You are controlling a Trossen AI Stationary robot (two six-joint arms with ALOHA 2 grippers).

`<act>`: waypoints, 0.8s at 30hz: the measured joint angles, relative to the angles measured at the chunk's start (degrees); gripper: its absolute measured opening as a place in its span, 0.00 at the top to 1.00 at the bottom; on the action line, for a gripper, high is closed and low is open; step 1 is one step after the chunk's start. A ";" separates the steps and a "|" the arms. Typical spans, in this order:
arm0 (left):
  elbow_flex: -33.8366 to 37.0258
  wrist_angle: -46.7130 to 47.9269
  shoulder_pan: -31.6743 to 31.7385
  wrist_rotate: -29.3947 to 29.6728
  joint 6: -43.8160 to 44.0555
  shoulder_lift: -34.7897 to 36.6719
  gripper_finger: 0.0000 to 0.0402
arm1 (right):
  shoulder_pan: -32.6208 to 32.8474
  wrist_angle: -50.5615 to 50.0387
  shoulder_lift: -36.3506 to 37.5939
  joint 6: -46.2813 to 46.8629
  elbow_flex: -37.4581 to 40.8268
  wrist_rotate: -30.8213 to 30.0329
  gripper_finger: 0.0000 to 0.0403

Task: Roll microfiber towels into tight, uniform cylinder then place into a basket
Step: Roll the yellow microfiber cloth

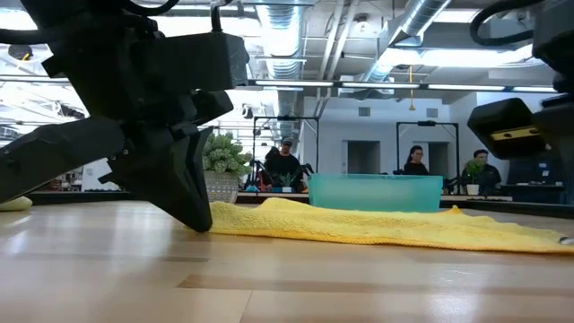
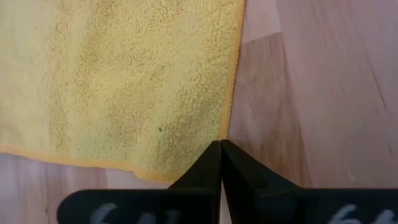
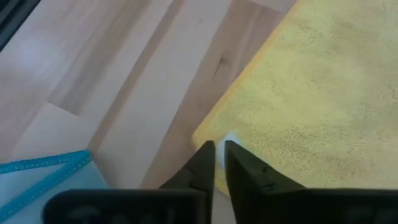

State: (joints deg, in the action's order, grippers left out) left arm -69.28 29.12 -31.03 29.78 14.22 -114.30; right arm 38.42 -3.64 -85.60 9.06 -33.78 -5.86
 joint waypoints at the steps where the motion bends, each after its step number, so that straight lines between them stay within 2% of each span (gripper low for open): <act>1: 0.00 0.00 0.00 0.00 0.02 0.00 1.00 | 0.00 0.00 0.00 0.00 0.00 0.01 0.79; 6: 0.00 0.00 0.00 0.00 0.04 0.00 1.00 | 0.20 -0.02 0.00 -0.34 0.00 0.03 0.66; 10: 0.00 0.00 0.02 -0.02 0.07 0.00 1.00 | 1.01 -0.01 0.00 -3.12 0.00 0.03 0.62; 13: 0.00 0.00 0.02 -0.02 0.09 0.00 1.00 | 1.26 0.62 -0.73 -3.46 0.00 0.03 0.63; 18: 0.00 -0.02 0.02 -0.04 0.11 0.00 1.00 | 1.30 6.34 -6.87 -6.87 -0.30 -0.01 0.69; 24: 0.00 0.00 0.02 -0.07 0.15 0.00 1.00 | 1.33 1.58 -8.46 -7.23 -3.30 -0.01 0.78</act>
State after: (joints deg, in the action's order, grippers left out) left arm -69.28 29.12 -31.00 29.71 14.36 -114.30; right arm 39.75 -2.06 -94.06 1.83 -37.08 -5.87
